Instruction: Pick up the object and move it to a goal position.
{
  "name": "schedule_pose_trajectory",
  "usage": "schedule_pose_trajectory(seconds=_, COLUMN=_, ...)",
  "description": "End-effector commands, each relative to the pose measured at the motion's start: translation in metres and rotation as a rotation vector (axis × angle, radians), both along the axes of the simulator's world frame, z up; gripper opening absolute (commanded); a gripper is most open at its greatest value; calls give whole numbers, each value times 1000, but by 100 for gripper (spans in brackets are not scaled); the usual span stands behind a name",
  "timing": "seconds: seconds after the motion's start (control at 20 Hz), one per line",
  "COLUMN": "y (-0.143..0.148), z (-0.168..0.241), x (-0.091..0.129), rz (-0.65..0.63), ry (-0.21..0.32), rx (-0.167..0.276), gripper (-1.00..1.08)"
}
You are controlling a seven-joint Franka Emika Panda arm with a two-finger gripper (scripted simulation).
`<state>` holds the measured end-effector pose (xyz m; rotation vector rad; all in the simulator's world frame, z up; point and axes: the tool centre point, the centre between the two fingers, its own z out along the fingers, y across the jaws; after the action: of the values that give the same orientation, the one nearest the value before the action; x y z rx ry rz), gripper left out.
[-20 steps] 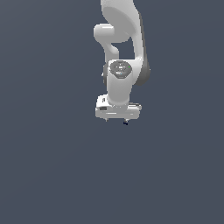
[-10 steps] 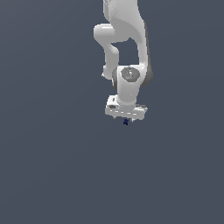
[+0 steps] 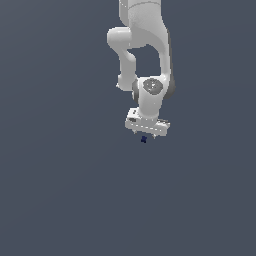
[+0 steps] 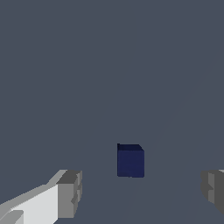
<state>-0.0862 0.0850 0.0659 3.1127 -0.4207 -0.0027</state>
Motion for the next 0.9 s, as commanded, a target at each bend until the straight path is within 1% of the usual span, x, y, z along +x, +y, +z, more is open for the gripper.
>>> schedule_pose_trajectory(seconds=0.0, y=2, z=-2, x=-3, rz=-10, ry=-2, rx=0, gripper=100)
schedule_pose_trajectory(seconds=0.35, y=2, z=-7, x=-3, rz=-9, ry=-1, rx=0, gripper=100)
schedule_pose_trajectory(seconds=0.85, y=2, z=-46, x=-4, rz=-12, ry=-2, rx=0, gripper=100)
